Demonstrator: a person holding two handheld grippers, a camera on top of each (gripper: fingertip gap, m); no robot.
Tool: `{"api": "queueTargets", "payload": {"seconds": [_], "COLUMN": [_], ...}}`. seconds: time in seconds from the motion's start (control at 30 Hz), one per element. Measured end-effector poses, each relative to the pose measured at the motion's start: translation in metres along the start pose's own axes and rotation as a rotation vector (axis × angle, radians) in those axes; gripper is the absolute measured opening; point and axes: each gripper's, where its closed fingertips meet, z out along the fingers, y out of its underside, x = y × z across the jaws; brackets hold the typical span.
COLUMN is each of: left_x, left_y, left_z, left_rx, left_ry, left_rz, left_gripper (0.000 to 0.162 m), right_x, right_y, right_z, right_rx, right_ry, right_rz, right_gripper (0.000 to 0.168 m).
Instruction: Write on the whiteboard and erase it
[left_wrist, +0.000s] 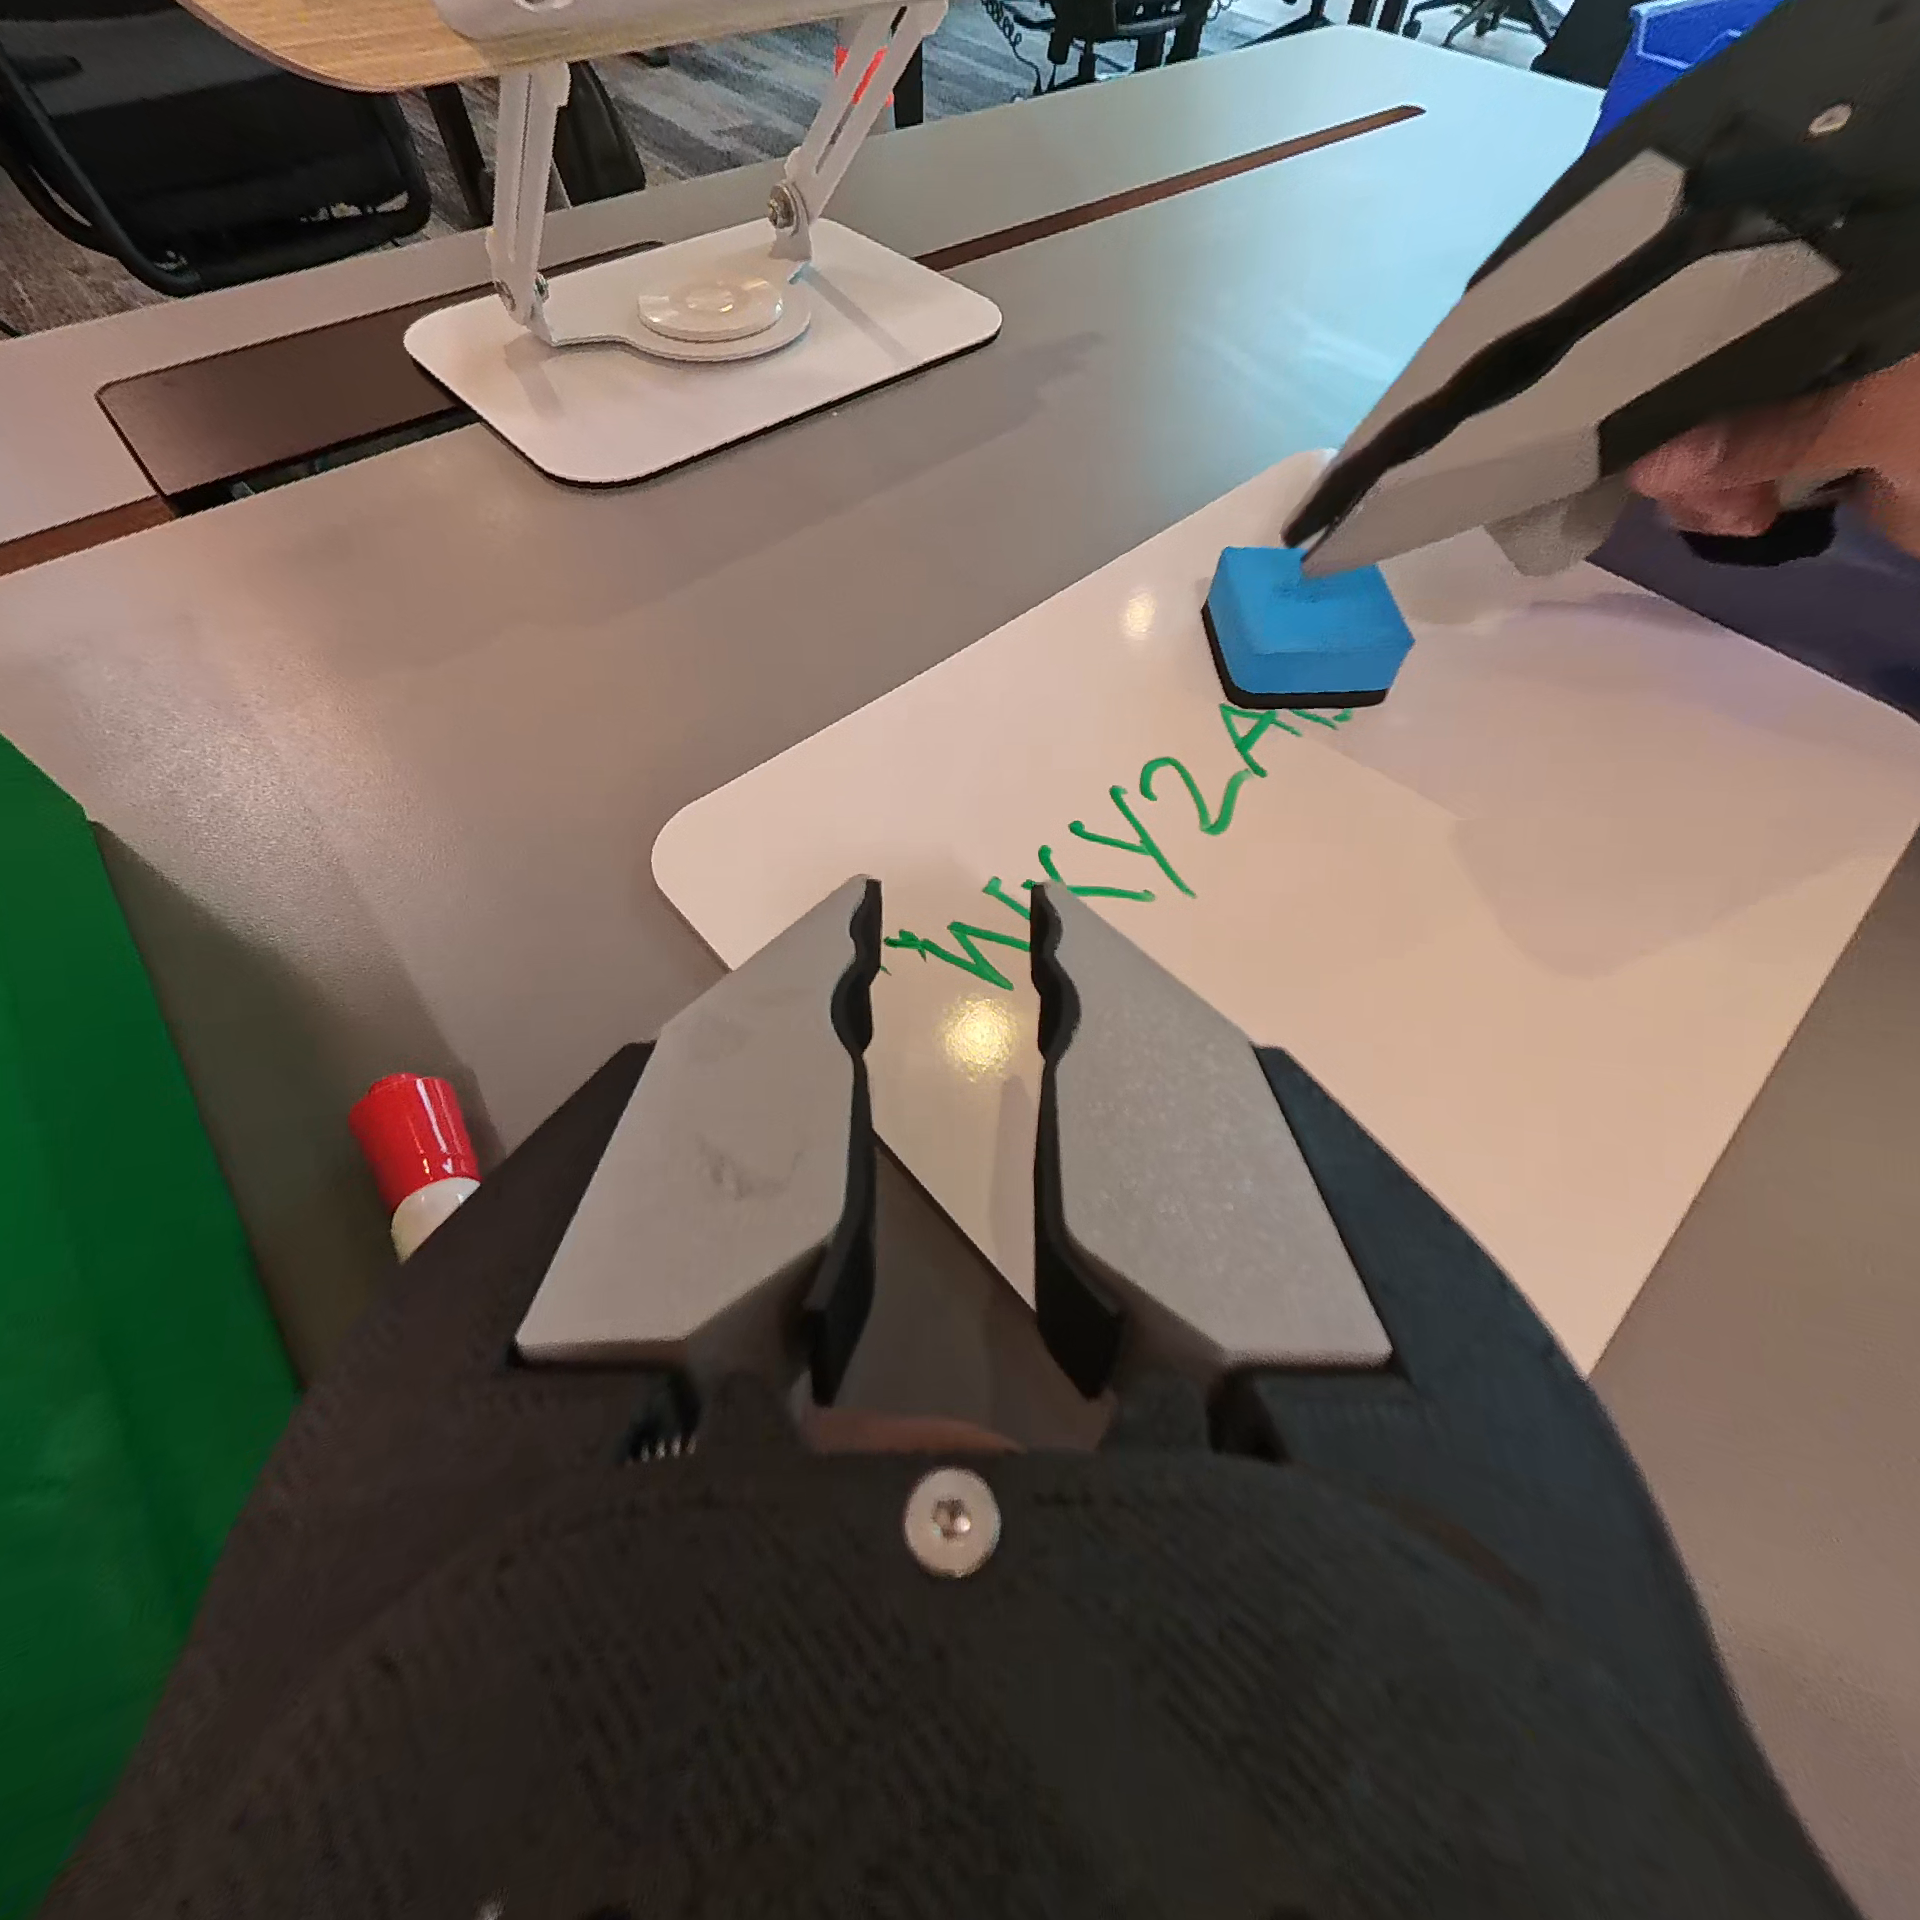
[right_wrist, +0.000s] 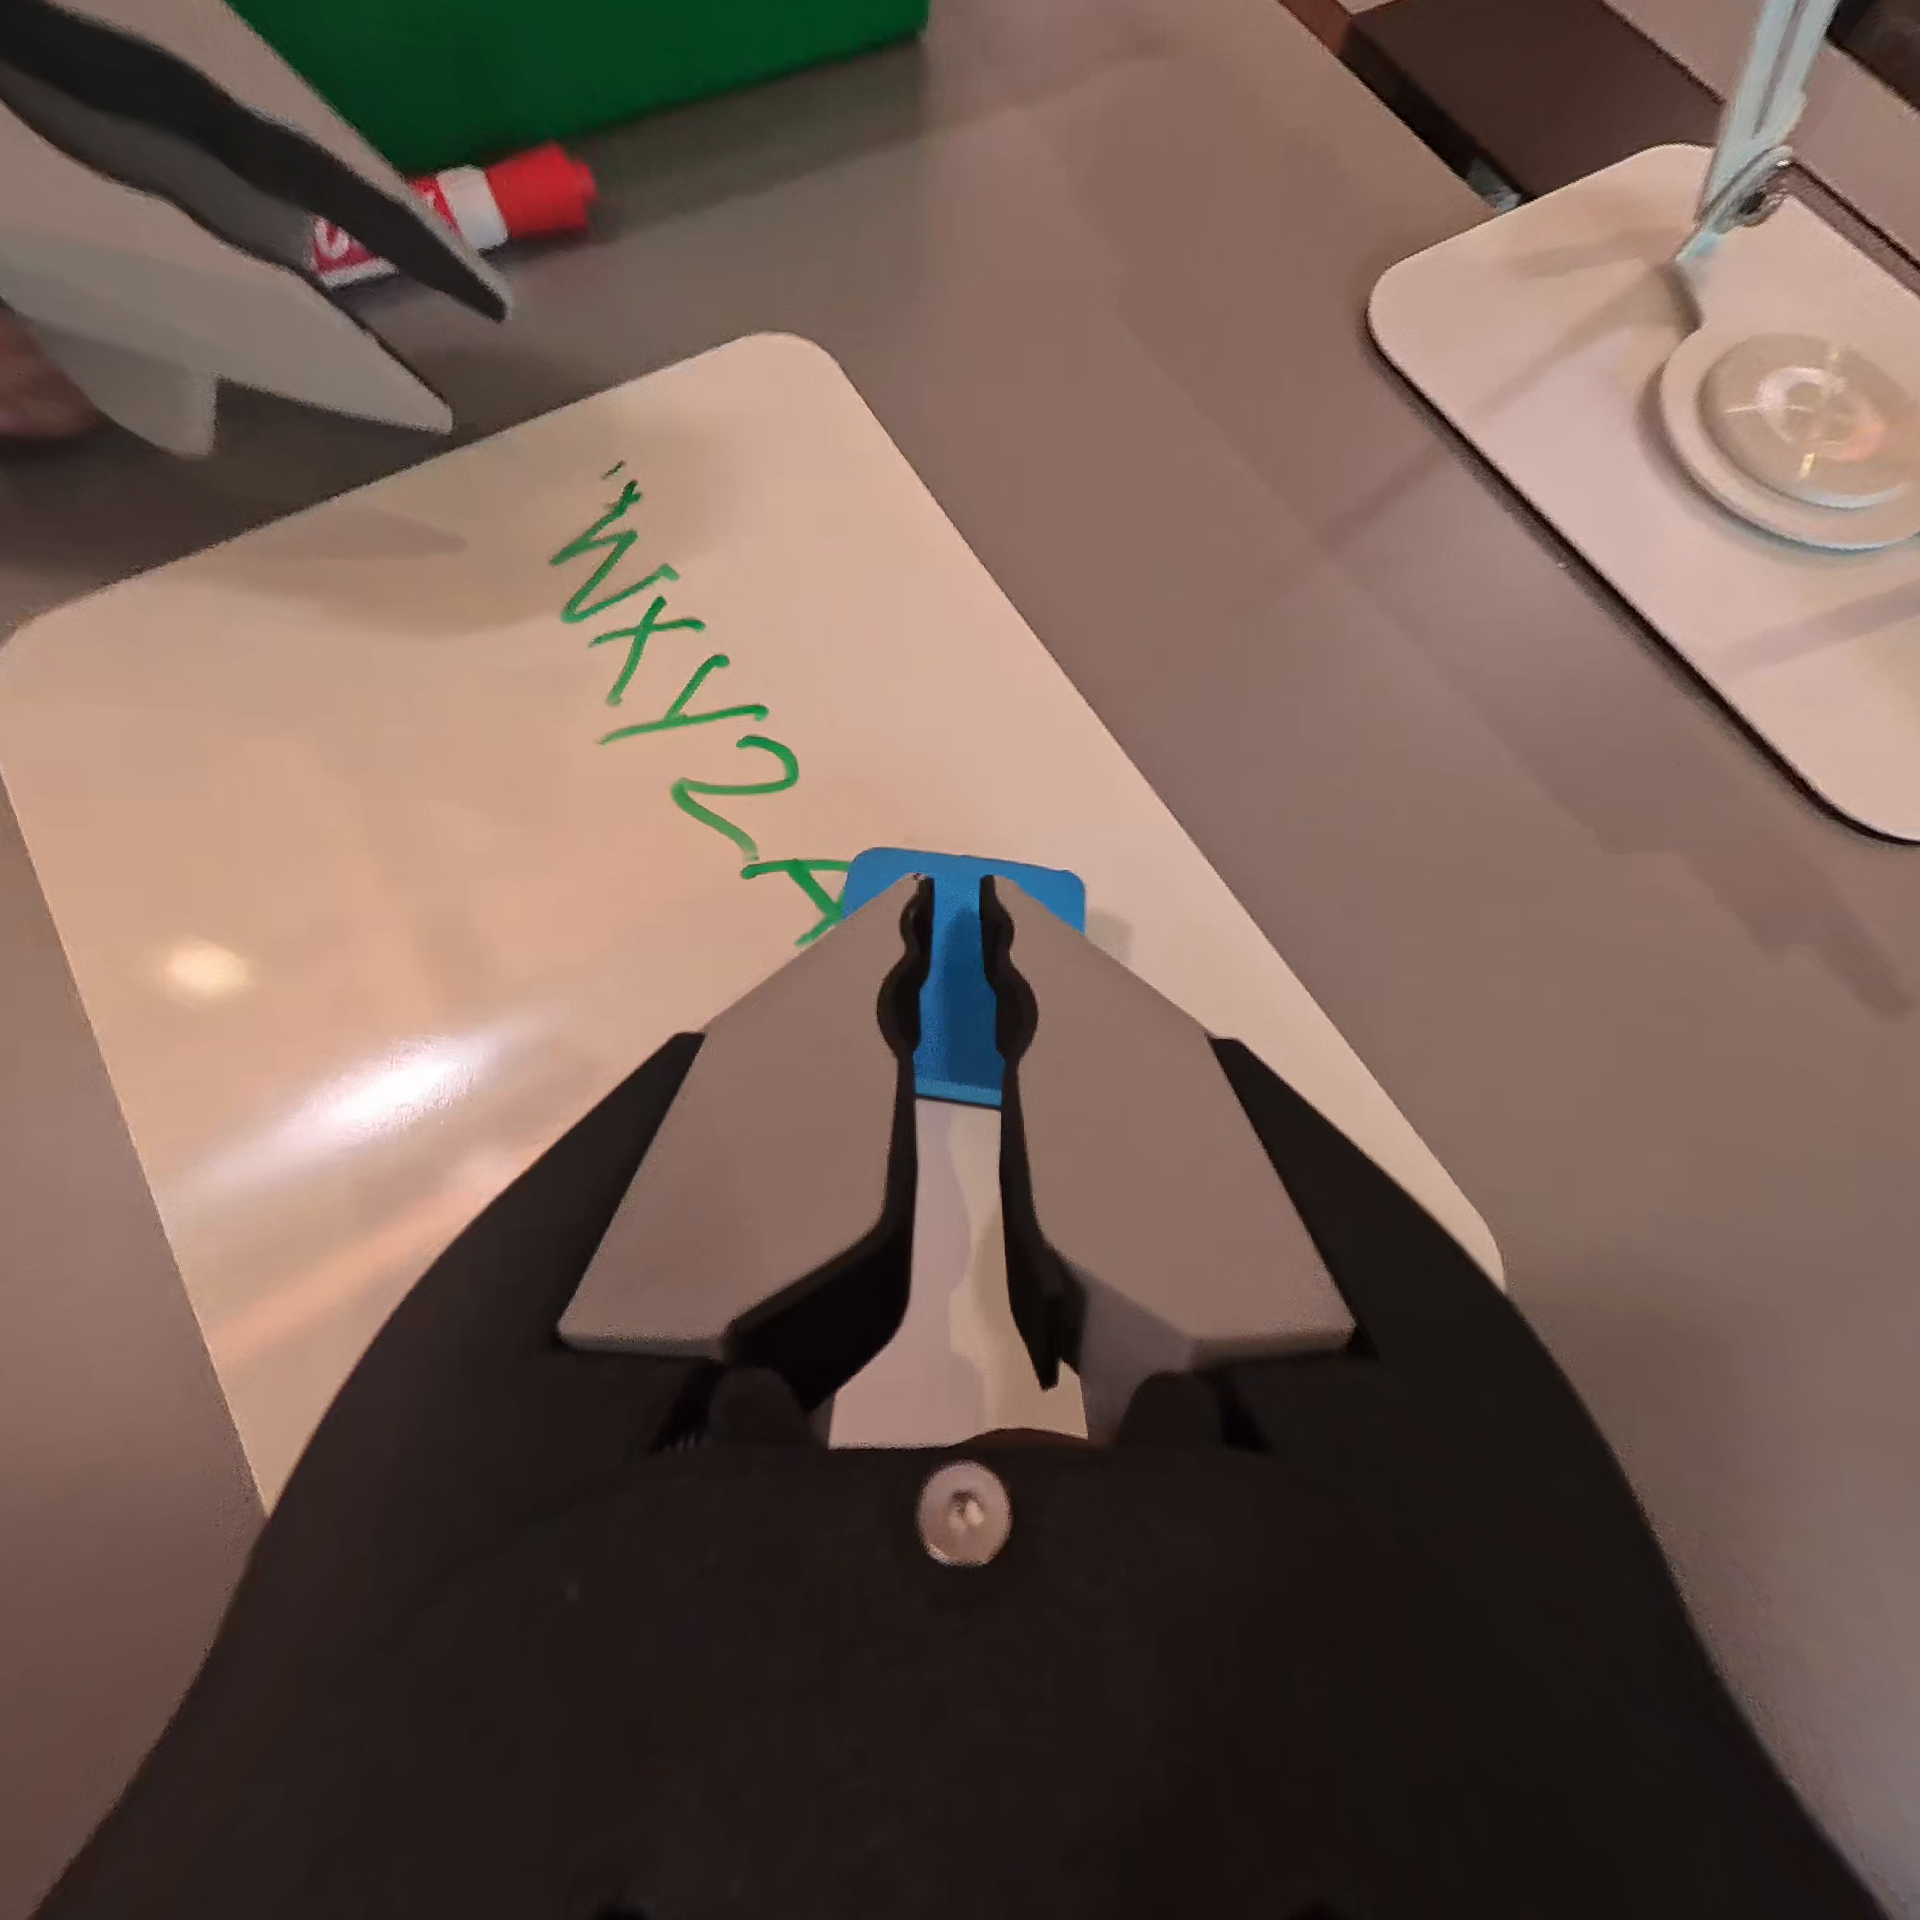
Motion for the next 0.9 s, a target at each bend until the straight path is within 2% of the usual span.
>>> {"api": "queueTargets", "payload": {"seconds": [0.1, 0.13, 0.23, 0.33, 0.4, 0.47, 0.57, 0.67, 0.73, 0.77, 0.8, 0.9], "left_x": [0.006, 0.013, 0.052, 0.079, 0.080, 0.080, 0.076, 0.074, 0.074, 0.074, 0.074, 0.074], "left_y": [0.002, 0.004, 0.014, 0.037, 0.050, 0.050, 0.049, 0.049, 0.049, 0.049, 0.049, 0.049], "left_z": [0.000, 0.000, -0.005, -0.007, -0.002, -0.003, -0.002, -0.001, -0.001, -0.001, -0.001, -0.001], "left_rx": [-0.014, -0.025, -0.068, -0.182, -0.263, -0.259, -0.262, -0.265, -0.264, -0.263, -0.262, -0.260], "left_ry": [0.031, 0.068, 0.274, 0.399, 0.373, 0.364, 0.349, 0.343, 0.339, 0.335, 0.332, 0.328], "left_rz": [0.020, 0.038, 0.160, 0.272, 0.314, 0.326, 0.304, 0.285, 0.287, 0.293, 0.297, 0.304], "left_gripper": [0.025, 0.020, 0.000, 0.000, 0.000, 0.000, 0.000, 0.000, 0.000, 0.000, 0.000, 0.000], "right_x": [0.003, 0.002, -0.003, -0.003, -0.004, -0.005, -0.003, -0.010, -0.011, -0.012, -0.009, -0.011], "right_y": [-0.002, 0.001, 0.012, 0.012, 0.012, 0.013, 0.013, 0.013, 0.013, 0.012, 0.009, -0.001], "right_z": [-0.004, -0.004, 0.002, 0.003, 0.003, 0.003, 0.003, 0.002, 0.001, 0.000, -0.001, -0.005], "right_rx": [0.006, -0.010, -0.064, -0.060, -0.056, -0.053, -0.046, -0.039, -0.057, -0.069, -0.065, -0.035], "right_ry": [0.028, 0.025, -0.005, -0.008, -0.016, -0.030, -0.050, -0.106, -0.080, -0.064, -0.029, 0.004], "right_rz": [-0.027, -0.031, -0.032, -0.028, -0.024, 0.005, 0.060, 0.082, 0.029, 0.004, -0.004, -0.005], "right_gripper": [0.008, 0.010, 0.019, 0.019, 0.019, 0.017, 0.001, 0.000, 0.000, 0.004, 0.020, 0.052]}}
